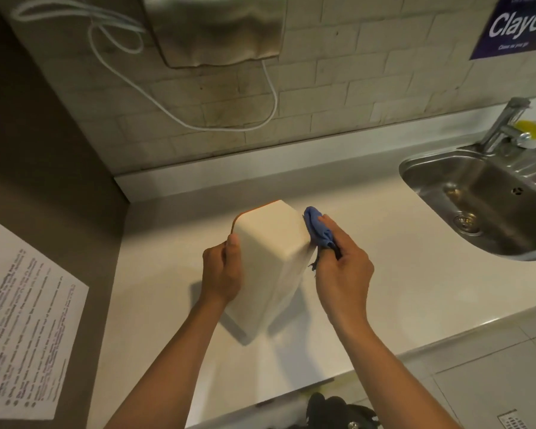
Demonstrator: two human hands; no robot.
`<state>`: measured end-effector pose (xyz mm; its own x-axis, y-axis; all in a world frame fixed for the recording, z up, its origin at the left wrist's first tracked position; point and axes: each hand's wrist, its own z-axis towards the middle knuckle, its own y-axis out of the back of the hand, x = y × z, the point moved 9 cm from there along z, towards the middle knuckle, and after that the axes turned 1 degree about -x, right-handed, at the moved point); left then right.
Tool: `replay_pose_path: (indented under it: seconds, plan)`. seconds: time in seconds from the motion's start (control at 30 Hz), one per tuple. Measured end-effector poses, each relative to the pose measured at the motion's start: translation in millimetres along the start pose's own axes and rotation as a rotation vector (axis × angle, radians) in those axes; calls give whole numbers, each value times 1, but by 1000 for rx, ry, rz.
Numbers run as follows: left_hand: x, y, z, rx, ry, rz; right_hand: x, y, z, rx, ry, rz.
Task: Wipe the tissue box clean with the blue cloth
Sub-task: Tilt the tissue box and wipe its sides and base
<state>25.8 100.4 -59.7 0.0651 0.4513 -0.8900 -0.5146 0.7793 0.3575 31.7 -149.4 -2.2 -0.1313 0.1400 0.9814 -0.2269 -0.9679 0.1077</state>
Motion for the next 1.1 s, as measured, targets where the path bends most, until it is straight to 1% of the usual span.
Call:
replay_pose_path:
  seconds: [0.1,0.17,0.23,0.37,0.4,0.47,0.53,0.57,0.6,0.67,0.7,0.73,0.8,0.83,0.9,0.93,0.97,1.03,1.1]
  plan:
    - [-15,1,6,-14,-71,74,22,0,-10,-50,138,-78]
    - [-19,0,10,-26,-76,96,36,-2,-16,-70,223,-85]
    - [-20,2,11,-48,-50,81,54,-8,-30,-60,349,-87]
    - [-17,4,15,-87,30,40,76,-24,-59,12,574,-153]
    - [-15,5,16,-92,58,24,79,-29,-64,40,618,-171]
    - [6,3,17,-64,196,-73,86,-39,-73,114,692,-186]
    - [34,-9,13,63,404,-260,92,-45,-79,207,731,-145]
    - [41,-10,11,78,463,-322,93,-45,-78,243,712,-93]
    - [41,-5,13,48,456,-341,91,-40,-73,255,652,-22]
    - [32,15,18,-112,368,-317,78,-22,-53,202,438,129]
    - [22,23,18,-163,315,-310,69,-12,-41,149,326,189]
    - [15,27,17,-170,261,-310,61,-3,-29,87,244,221]
    - [12,31,15,-171,175,-298,55,11,-8,-5,186,212]
    - [10,33,13,-180,109,-266,53,12,2,-13,167,201]
    - [-7,32,6,-184,-71,-226,49,7,14,28,109,190]
    - [-14,24,2,-147,-146,-231,47,4,16,52,90,175]
    - [-14,18,-2,-126,-148,-256,46,1,15,69,89,155]
    - [2,10,-10,-139,-38,-364,45,-1,10,77,114,120]
    - [14,0,-15,-104,17,-418,44,2,7,51,128,117]
